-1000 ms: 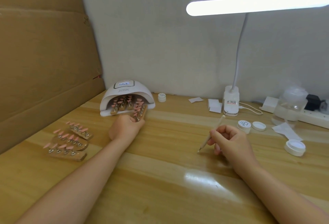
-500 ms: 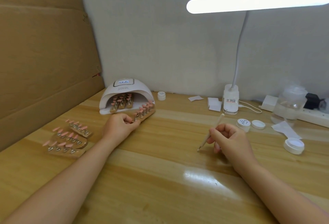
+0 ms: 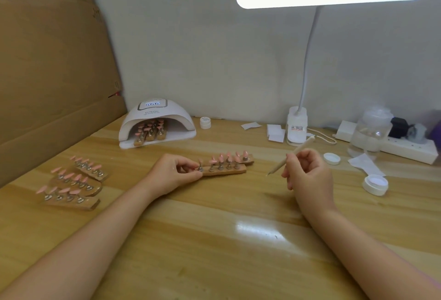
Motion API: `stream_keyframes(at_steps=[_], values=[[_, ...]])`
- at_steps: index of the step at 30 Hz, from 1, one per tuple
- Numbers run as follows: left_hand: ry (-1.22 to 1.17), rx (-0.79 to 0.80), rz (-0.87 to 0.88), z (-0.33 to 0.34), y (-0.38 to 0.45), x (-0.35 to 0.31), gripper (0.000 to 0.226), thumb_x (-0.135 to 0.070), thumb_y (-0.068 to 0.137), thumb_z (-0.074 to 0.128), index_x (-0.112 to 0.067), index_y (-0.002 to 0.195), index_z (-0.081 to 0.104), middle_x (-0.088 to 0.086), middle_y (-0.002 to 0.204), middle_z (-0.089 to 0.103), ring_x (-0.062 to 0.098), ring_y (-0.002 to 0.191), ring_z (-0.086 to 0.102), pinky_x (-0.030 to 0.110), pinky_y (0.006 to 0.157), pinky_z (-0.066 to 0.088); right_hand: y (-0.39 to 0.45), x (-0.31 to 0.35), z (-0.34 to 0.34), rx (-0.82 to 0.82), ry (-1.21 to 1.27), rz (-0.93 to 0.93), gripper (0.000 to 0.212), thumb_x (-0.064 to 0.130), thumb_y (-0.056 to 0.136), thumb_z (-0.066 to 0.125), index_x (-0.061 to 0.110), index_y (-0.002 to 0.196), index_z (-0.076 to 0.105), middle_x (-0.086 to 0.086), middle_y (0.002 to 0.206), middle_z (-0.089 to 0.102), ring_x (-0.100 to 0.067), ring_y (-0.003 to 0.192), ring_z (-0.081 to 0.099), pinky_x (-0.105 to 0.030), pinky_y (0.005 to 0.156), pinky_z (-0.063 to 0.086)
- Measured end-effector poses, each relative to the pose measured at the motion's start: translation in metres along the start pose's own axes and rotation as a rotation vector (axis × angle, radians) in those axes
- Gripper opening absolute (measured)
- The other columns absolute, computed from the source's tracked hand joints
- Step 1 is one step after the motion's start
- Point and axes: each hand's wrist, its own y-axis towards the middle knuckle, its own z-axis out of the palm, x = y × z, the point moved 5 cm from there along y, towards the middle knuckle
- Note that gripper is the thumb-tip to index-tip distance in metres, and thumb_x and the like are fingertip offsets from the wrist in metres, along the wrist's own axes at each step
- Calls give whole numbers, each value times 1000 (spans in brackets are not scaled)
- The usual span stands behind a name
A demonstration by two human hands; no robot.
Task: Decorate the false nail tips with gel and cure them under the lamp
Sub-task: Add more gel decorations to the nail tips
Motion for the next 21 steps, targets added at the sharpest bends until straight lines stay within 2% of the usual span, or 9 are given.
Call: stream_keyframes(at_steps=[4, 7, 12, 15, 18, 19, 21], values=[[135, 56, 66, 8, -1, -6, 18, -23, 74, 81, -26, 89, 73, -15, 68, 62, -6, 57, 49, 7, 58, 36, 2, 6, -7, -55, -49, -117, 11, 22, 94, 50, 25, 83, 47, 1, 53, 57, -4, 44, 48, -24, 49, 39], [168, 61, 97, 9, -3, -8, 20, -23, 76, 80, -20, 94, 75, -12, 75, 61, -3, 62, 50, 8, 61, 36, 4, 8, -7, -16, -94, -176, 14, 15, 94, 51, 24, 85, 46, 0, 61, 65, -10, 44, 53, -19, 47, 42], [213, 123, 144, 7, -9, -13, 23, -22, 77, 78, -17, 100, 75, -5, 88, 65, 14, 83, 59, 28, 80, 46, 6, 4, -1, 144, -157, -183, 21, 10, 90, 58, 30, 90, 52, 8, 83, 71, -9, 73, 68, -24, 67, 52], [205, 169, 182, 6, -12, -15, 22, -20, 78, 77, -19, 100, 75, -3, 89, 66, 16, 85, 60, 27, 81, 46, 5, 5, 5, 253, -314, -247, 32, 5, 84, 64, 33, 92, 52, 19, 91, 68, 2, 85, 65, -12, 73, 48], [194, 198, 193, 5, -12, -16, 21, -17, 79, 76, -22, 99, 74, -5, 86, 64, 16, 84, 59, 19, 77, 43, 2, -1, 14, 387, -436, -243, 44, 2, 77, 69, 38, 95, 49, 22, 98, 65, 7, 93, 61, -1, 73, 41], [192, 201, 190, 6, -12, -16, 22, -17, 79, 76, -22, 100, 73, -6, 86, 64, 16, 84, 59, 17, 76, 42, 1, -5, 17, 438, -471, -230, 47, 1, 76, 67, 39, 96, 48, 21, 101, 65, 7, 98, 60, -3, 76, 41], [193, 206, 181, 6, -12, -16, 23, -17, 80, 76, -21, 102, 73, -7, 87, 64, 14, 86, 59, 17, 77, 42, -1, -10, 23, 502, -542, -227, 45, 4, 76, 66, 37, 98, 47, 19, 103, 65, 4, 103, 59, -17, 88, 44]])
